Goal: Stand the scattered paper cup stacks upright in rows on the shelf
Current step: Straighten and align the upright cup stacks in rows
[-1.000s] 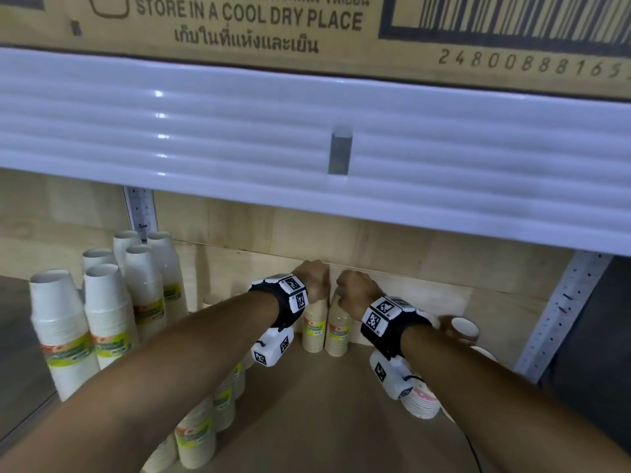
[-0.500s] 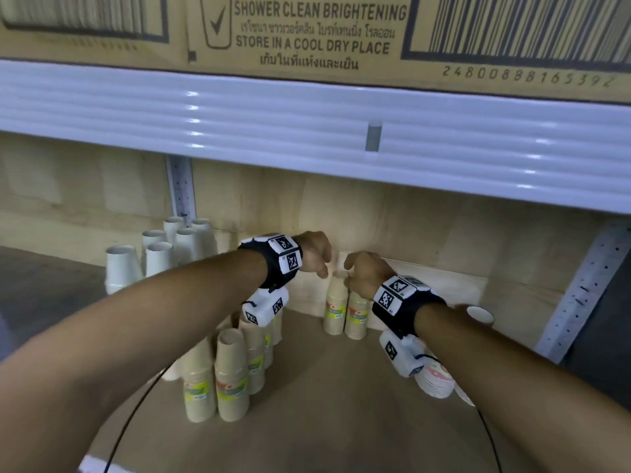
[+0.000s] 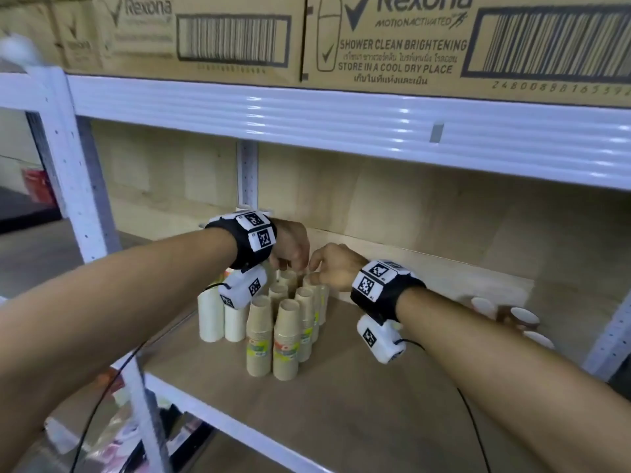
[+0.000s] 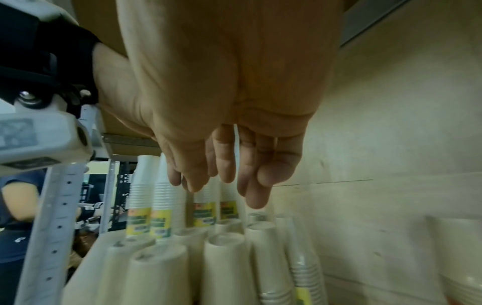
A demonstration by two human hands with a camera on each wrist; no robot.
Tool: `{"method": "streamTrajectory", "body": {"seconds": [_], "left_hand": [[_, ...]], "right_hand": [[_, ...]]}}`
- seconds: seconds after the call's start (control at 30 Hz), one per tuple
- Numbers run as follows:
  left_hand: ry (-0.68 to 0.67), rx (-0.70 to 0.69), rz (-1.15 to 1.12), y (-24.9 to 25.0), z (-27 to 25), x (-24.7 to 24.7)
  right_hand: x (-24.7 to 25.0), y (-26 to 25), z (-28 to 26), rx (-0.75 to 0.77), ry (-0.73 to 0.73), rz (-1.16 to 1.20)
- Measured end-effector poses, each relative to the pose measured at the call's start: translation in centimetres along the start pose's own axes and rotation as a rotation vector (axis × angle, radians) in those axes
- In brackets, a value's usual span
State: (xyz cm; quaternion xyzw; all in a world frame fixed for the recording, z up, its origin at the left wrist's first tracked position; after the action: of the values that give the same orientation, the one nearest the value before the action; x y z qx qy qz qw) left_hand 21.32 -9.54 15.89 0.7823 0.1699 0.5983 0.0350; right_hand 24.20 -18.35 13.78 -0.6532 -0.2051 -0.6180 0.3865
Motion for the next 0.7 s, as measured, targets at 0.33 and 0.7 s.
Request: {"method": "streamTrajectory", "body": {"seconds": [0.33, 0.7], "left_hand": [[-0.059, 0.127, -0.013, -5.0, -3.1, -3.7], [-0.040, 0.102, -0.031, -6.2, -2.4, -6.2]], "right_hand": [[-4.7, -5.5, -0.3, 0.028, -0.146, -0.103], [-6.3, -5.8, 0.5, 0.024, -0.137, -0.150]]}}
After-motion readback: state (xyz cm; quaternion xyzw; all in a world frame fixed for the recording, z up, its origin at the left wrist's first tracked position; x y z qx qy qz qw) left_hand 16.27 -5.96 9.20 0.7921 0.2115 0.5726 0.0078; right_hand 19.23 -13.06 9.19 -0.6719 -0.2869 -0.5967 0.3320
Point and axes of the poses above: each hand's wrist, its own z-axis towards the middle knuckle, its own x-axis out of the back of the hand, y = z × x, the point moved 8 cm from there along z, towards the middle knuckle, and after that the axes turned 7 degrees about -z, right-handed, at the moved point
